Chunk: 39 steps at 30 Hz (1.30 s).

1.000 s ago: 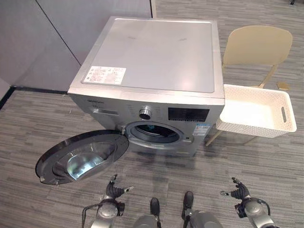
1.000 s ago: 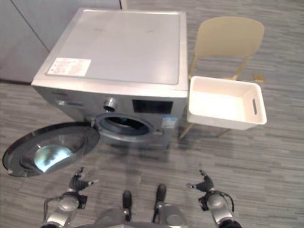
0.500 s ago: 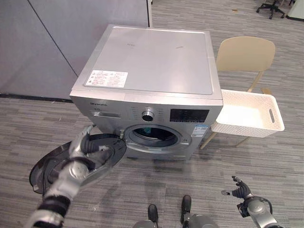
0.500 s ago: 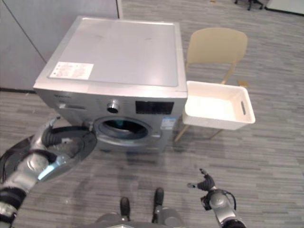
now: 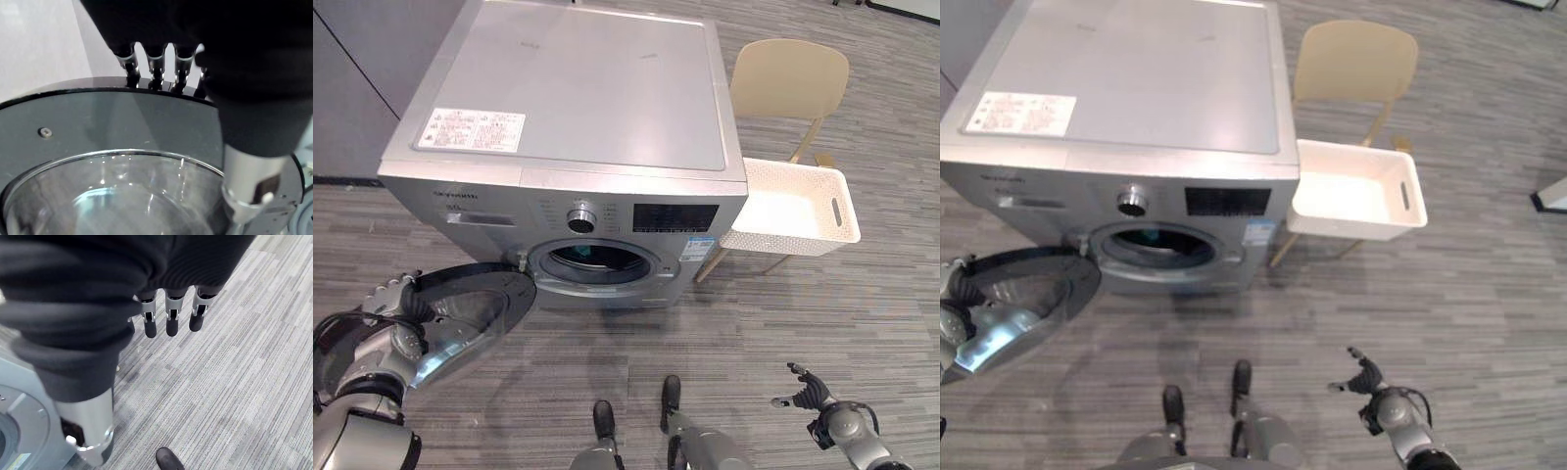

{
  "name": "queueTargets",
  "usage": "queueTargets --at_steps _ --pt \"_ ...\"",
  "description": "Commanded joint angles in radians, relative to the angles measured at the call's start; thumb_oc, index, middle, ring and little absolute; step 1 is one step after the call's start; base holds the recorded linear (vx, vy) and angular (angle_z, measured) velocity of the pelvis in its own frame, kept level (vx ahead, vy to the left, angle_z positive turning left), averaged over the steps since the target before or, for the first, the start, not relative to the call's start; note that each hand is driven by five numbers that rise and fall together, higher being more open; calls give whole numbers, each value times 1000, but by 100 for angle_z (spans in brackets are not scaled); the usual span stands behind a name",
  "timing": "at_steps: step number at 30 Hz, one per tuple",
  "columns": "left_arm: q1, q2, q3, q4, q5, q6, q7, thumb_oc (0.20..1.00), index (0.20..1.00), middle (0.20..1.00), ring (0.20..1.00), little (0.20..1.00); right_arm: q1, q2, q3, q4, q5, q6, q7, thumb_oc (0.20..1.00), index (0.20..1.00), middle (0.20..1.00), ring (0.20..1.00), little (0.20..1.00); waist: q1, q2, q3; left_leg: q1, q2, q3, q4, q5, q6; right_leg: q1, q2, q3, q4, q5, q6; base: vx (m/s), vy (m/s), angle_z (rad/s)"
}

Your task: Grab the laundry basket,head to the washer,open it,put in the laundry and shut it.

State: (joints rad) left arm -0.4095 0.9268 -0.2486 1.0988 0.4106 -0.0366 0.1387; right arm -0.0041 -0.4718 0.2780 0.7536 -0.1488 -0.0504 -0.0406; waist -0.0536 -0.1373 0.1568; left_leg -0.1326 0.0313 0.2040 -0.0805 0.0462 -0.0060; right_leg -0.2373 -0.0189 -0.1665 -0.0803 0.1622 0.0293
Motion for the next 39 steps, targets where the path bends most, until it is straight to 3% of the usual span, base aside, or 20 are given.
queueTargets --at_steps 1,4,7,10,15,24,28,31,35,39 --pt "-1 28 29 45 29 23 -9 1000 1000 1000 1000 1000 -22 -22 -6 -28 -1 -19 -6 1000 1000 1000 1000 1000 4 4 50 -69 3 -61 34 -18 -8 41 -36 -2 87 -146 128 -1 5 6" --pt "78 -49 90 10 -37 15 1 1000 1000 1000 1000 1000 -26 -6 0 -22 -8 -18 -10 1000 1000 1000 1000 1000 17 4 53 -60 0 -61 24 -16 -12 49 -39 -10 80 -148 127 13 12 7" --pt "223 -223 174 -110 -227 -15 10 1000 1000 1000 1000 1000 -29 13 -14 -20 -17 -7 -16 1000 1000 1000 1000 1000 37 18 56 -37 -9 -63 12 -18 -13 66 -45 -15 79 -160 120 22 27 10" --pt "380 -399 175 -340 -351 -40 -5 1000 1000 1000 1000 1000 -20 32 -45 -33 -32 1 -22 1000 1000 1000 1000 1000 53 41 55 -12 -19 -65 10 -23 -10 97 -51 -27 77 -173 114 41 12 9" --pt "492 -548 90 -541 -418 -41 -100 1000 1000 1000 1000 1000 -20 59 -64 -46 -62 8 -21 1000 1000 1000 1000 1000 59 66 33 34 -21 -65 10 -25 -12 152 -47 -43 64 -188 105 40 -60 19" --pt "341 -595 -54 -626 -367 -49 -67 1000 1000 1000 1000 1000 -27 54 -26 -90 -79 0 -44 1000 1000 1000 1000 1000 23 79 33 62 18 -17 17 -21 -31 171 -20 -15 44 -204 89 -57 -114 -7" --pt "150 -659 -122 -583 -397 -49 3 1000 1000 1000 1000 1000 10 27 -12 -104 -76 0 -51 1000 1000 1000 1000 1000 -48 89 27 65 54 49 43 -25 -44 161 -1 34 38 -206 79 -44 -74 -57" --pt "99 -672 -133 -544 -401 -47 18 1000 1000 1000 1000 1000 26 15 -15 -102 -75 0 -47 1000 1000 1000 1000 1000 -68 97 17 64 59 64 44 -22 -47 157 3 42 30 -201 79 3 -21 -84" --pt "-54 -631 -147 -361 -311 -17 89 1000 1000 1000 1000 1000 62 -20 -35 -92 -58 -5 -54 1000 1000 1000 1000 1000 -117 126 5 84 65 91 14 -4 -56 161 8 40 27 -199 86 26 -2 -25" --pt "-15 -596 -122 -379 -292 -22 91 1000 1000 1000 1000 1000 74 -28 -63 -87 -47 -8 -62 1000 1000 1000 1000 1000 -114 141 -2 86 61 86 3 9 -61 168 2 22 27 -200 85 16 -12 -10"
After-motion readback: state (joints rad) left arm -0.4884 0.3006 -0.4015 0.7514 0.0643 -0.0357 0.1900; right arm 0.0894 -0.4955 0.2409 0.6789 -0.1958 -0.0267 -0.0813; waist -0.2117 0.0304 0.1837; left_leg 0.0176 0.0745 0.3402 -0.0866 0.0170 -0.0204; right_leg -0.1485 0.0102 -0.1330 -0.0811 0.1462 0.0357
